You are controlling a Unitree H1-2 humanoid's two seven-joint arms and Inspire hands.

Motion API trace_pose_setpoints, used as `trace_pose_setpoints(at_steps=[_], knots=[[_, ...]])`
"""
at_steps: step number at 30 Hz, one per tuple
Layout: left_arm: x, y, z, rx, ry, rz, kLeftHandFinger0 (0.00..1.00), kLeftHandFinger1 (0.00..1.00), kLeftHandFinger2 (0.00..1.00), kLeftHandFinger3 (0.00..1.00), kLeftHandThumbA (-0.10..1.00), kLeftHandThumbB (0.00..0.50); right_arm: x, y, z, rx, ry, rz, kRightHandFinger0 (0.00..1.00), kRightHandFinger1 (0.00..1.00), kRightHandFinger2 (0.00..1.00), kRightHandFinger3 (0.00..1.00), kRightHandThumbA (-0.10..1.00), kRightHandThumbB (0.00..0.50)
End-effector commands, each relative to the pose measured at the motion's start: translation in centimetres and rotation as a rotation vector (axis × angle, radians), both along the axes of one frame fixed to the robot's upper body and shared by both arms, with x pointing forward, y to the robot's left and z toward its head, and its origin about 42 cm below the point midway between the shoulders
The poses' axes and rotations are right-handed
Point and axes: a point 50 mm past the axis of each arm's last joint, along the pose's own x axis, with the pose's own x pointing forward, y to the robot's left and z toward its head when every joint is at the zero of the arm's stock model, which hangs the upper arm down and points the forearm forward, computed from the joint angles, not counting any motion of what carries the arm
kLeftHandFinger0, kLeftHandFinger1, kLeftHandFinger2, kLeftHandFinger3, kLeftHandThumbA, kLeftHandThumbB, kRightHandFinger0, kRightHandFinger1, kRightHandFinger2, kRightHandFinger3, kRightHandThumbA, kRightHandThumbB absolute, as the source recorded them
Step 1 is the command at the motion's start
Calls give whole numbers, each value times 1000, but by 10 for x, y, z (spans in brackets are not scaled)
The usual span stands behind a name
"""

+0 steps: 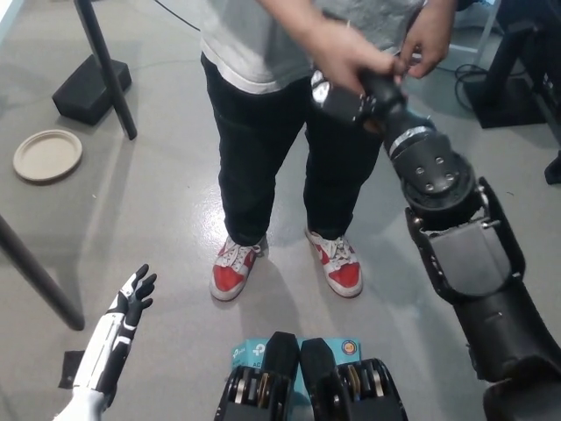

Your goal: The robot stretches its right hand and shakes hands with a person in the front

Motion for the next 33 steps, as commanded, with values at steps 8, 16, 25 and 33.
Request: trace_pose_setpoints(at_steps=[8, 16, 25, 33], knots=[[7, 5, 17, 25, -63, -7, 1000, 1000, 1000, 1000, 1000, 152, -202, -35, 170, 129, -792, 146, 1000, 1000, 1000, 1000, 128, 1], [4, 4, 12, 33, -57, -7, 1000, 1000, 1000, 1000, 1000, 155, -157, -32, 136, 153, -539, 190, 1000, 1000, 1000, 1000, 21, 0], [4, 2, 14, 26, -64, -13, 1000, 1000, 1000, 1000, 1000, 133, -49, -6, 48, 68, -78, 143, 1000, 1000, 1000, 1000, -22, 0], [8, 3, 18, 31, -65, -17, 1000, 1000, 1000, 1000, 1000, 146, 26, 8, -43, -1, 195, 55, 1000, 1000, 1000, 1000, -33, 0]])
